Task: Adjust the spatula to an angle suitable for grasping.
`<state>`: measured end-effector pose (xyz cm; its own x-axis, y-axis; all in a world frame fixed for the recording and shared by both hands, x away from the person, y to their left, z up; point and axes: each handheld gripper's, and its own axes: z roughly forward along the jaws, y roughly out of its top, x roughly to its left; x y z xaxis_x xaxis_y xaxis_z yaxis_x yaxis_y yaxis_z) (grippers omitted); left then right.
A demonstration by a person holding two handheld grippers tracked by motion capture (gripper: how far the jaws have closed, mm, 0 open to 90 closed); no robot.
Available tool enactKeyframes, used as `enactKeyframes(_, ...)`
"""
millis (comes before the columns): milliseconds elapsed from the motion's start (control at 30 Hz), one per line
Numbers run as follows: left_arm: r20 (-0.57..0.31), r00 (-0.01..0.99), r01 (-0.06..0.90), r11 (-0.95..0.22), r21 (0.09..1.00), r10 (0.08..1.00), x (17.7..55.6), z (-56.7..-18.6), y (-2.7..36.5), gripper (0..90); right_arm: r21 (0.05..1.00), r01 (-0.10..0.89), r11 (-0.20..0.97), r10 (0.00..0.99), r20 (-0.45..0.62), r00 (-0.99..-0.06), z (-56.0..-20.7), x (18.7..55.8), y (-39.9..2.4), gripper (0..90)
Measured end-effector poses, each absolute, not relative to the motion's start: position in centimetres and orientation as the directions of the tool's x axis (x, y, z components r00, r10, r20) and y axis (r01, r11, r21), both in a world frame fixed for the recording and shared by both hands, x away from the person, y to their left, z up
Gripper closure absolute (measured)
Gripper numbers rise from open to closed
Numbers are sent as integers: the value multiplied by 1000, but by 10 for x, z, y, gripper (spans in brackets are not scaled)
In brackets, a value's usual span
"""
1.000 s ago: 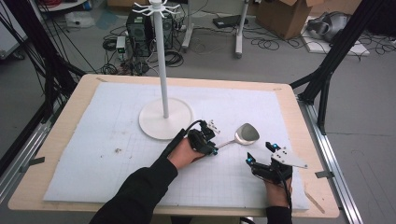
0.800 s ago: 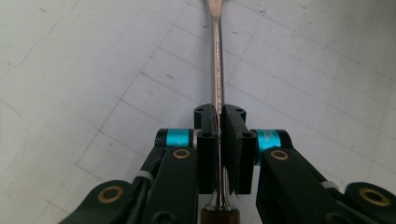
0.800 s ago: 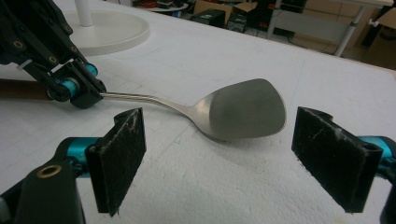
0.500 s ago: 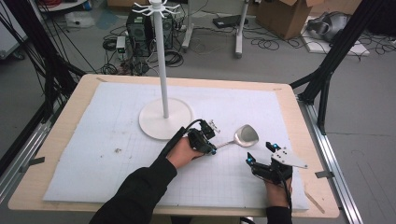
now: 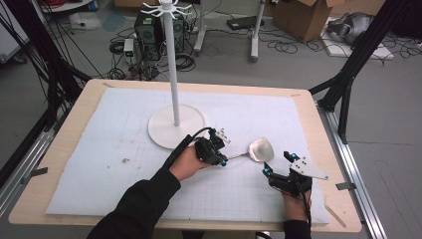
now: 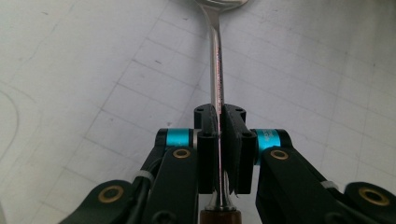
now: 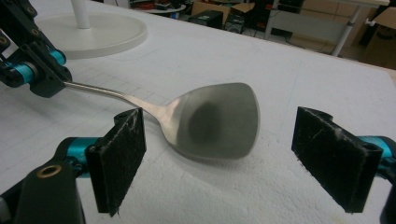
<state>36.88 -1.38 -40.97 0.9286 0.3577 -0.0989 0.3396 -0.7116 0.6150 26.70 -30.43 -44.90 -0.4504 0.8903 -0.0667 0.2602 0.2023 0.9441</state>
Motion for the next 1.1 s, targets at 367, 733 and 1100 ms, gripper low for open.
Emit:
enactKeyframes(367,-97,936,320,-707,631,338,366,-408,11,836,943,260,205,890,-69,-450,-449,267,-304,164)
enactKeyframes(733,-98,973,220,-708,672,209,348,-412,31,836,943,264,204,892,-68,-446,-449,267,-304,164)
enactKeyframes(1100,-87,982,182,-727,662,166,342,-425,41,835,943,259,208,891,-73,-449,-449,267,-304,164)
